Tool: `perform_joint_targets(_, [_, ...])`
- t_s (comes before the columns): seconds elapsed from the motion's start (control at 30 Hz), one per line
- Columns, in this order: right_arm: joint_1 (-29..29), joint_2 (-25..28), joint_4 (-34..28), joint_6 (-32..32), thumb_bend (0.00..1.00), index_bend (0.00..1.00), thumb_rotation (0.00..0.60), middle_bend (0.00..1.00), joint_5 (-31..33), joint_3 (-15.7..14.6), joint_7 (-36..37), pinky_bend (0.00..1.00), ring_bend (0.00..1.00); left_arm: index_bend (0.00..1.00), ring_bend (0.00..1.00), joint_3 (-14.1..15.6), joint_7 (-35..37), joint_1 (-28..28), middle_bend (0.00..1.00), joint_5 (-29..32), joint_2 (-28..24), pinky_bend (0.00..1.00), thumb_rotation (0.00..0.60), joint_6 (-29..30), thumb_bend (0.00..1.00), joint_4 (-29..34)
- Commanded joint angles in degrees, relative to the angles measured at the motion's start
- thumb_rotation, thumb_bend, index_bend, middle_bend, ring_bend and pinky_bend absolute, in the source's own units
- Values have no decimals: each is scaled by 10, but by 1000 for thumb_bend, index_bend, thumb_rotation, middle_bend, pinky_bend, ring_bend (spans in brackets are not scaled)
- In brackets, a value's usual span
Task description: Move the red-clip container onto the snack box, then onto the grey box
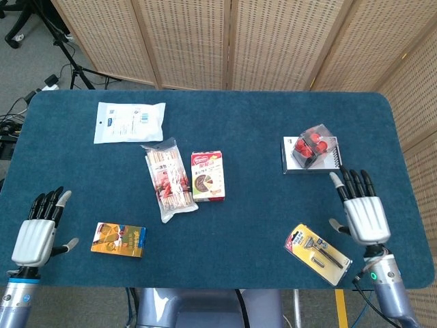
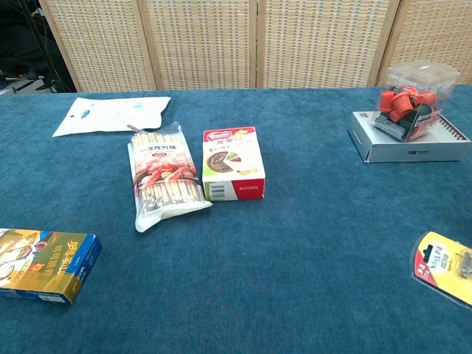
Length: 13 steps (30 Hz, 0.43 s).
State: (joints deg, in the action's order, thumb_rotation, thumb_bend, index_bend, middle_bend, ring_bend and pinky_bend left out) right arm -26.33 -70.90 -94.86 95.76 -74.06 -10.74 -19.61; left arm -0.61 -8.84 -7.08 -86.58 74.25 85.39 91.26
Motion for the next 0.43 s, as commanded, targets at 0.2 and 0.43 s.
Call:
perform_joint_targets(0.2, [88, -24, 71, 26, 0, 0, 600, 0, -42, -7, 72, 0, 0, 0, 0, 2, -7, 10, 0, -10, -1, 0, 600, 16, 95, 8])
perform_joint_targets(0.43, [106, -37, 111, 1, 0, 0, 600, 0, -55, 19, 112, 0, 0, 0, 0, -2, 2, 14, 0, -17, -3, 0, 600, 29, 94, 8])
